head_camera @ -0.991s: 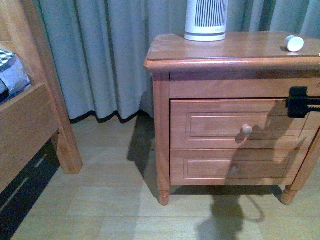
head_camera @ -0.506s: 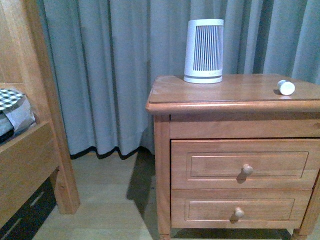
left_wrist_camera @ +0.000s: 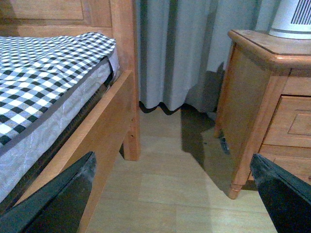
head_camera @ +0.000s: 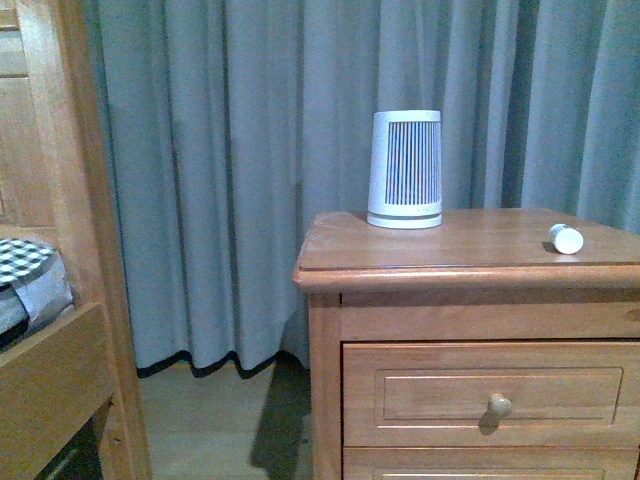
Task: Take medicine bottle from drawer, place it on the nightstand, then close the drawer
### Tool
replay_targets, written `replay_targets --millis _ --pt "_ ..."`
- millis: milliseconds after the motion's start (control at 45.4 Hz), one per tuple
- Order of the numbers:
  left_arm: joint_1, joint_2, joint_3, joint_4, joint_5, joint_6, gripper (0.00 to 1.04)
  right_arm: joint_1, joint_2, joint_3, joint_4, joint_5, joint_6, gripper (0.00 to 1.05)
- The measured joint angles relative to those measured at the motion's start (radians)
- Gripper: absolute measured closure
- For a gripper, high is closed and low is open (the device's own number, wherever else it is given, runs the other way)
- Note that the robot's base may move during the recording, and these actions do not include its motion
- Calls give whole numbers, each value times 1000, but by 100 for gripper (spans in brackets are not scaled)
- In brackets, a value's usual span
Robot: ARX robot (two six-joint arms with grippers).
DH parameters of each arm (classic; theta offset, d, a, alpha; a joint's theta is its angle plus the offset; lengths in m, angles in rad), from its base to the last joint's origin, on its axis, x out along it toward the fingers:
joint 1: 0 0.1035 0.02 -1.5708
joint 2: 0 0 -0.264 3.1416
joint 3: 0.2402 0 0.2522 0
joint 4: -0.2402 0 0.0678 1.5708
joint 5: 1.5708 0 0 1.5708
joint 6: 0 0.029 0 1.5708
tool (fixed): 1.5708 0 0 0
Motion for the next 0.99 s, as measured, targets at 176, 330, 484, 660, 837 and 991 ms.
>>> replay_targets --millis 176,330,484,660,837,991 --pt "0 0 0 0 0 0 7 -5 -35 -37 2 -15 -27 75" --pt "0 0 0 0 0 0 7 -5 -50 -50 7 -15 -30 103" --pt "0 0 0 0 0 0 7 -5 -57 -66 7 -15 -32 102" --pt "0 0 0 0 0 0 7 -6 -94 -97 11 -17 -32 102" --pt "0 0 0 0 0 0 7 -6 -98 -97 11 -17 -32 102" --pt "0 0 0 0 0 0 7 -6 -98 -97 11 -17 -34 101"
